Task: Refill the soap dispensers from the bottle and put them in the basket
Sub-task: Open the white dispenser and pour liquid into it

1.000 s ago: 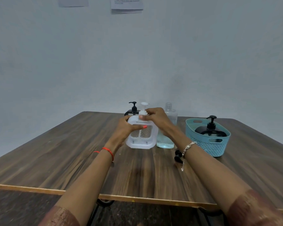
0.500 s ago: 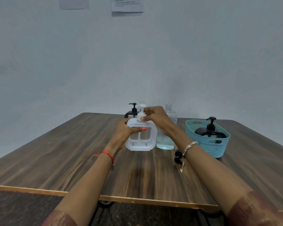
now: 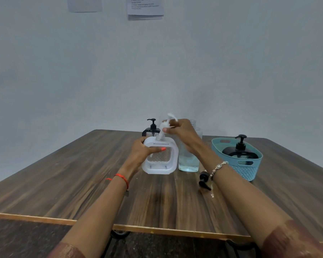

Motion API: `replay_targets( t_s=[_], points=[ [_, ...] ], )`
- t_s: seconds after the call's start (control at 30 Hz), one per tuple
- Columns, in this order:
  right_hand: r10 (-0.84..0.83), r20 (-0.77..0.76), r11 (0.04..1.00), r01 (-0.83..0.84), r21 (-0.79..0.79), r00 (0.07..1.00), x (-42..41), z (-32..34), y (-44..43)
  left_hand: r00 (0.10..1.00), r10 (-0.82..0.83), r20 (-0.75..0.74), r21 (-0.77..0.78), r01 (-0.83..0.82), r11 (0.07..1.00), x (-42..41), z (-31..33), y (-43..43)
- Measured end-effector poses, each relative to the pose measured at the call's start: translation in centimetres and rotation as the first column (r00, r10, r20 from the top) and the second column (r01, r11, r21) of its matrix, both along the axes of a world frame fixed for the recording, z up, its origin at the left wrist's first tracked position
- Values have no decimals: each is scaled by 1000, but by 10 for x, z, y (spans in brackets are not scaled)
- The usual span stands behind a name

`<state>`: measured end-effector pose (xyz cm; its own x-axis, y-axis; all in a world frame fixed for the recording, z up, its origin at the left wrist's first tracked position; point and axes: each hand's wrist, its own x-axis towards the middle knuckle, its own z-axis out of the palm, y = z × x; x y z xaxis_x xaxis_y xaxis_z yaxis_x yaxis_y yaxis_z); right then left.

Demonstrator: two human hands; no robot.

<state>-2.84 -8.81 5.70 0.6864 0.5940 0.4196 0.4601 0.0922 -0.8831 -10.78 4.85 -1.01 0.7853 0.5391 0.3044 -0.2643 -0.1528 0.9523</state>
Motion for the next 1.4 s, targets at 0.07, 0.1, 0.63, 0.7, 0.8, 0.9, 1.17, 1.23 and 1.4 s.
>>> replay_targets(
  t_s=[0.07, 0.1, 0.63, 0.7, 0.8, 0.9, 1.17, 1.23, 1.4],
  points=[
    [-9, -11, 997, 10, 79, 1000, 2, 8, -3, 1000, 5, -11, -17, -5, 1000, -2, -2, 3],
    [-33, 0, 991, 33, 127, 999, 2, 11, -5, 1000, 13, -12, -26, -13, 1000, -3, -4, 5],
    [512, 751, 738, 234, -633, 417, 22, -123, -37, 964, 253, 87, -146, -239, 960, -4, -12, 19],
    [556, 733, 698, 259, -668, 391, 21, -131, -34, 964, 251, 90, -136, -238, 962, -3, -11, 18],
    [560, 711, 690, 234, -684, 426, 22, -129, -31, 964, 248, 93, -116, -237, 965, -1, -10, 18],
    [559, 703, 680, 242, -692, 441, 24, -125, -30, 963, 256, 81, -116, -246, 962, 2, -8, 18],
    [489, 668, 707, 194, -680, 562, 35, -119, -42, 970, 235, 54, -105, -229, 968, 11, -11, 18],
    [387, 690, 769, 200, -608, 611, 39, -117, -45, 972, 230, 42, -98, -225, 969, 14, -13, 17],
    [-222, 610, 949, 313, -45, 761, 45, -104, -47, 972, 226, 57, -97, -220, 971, 19, -14, 14]
  ],
)
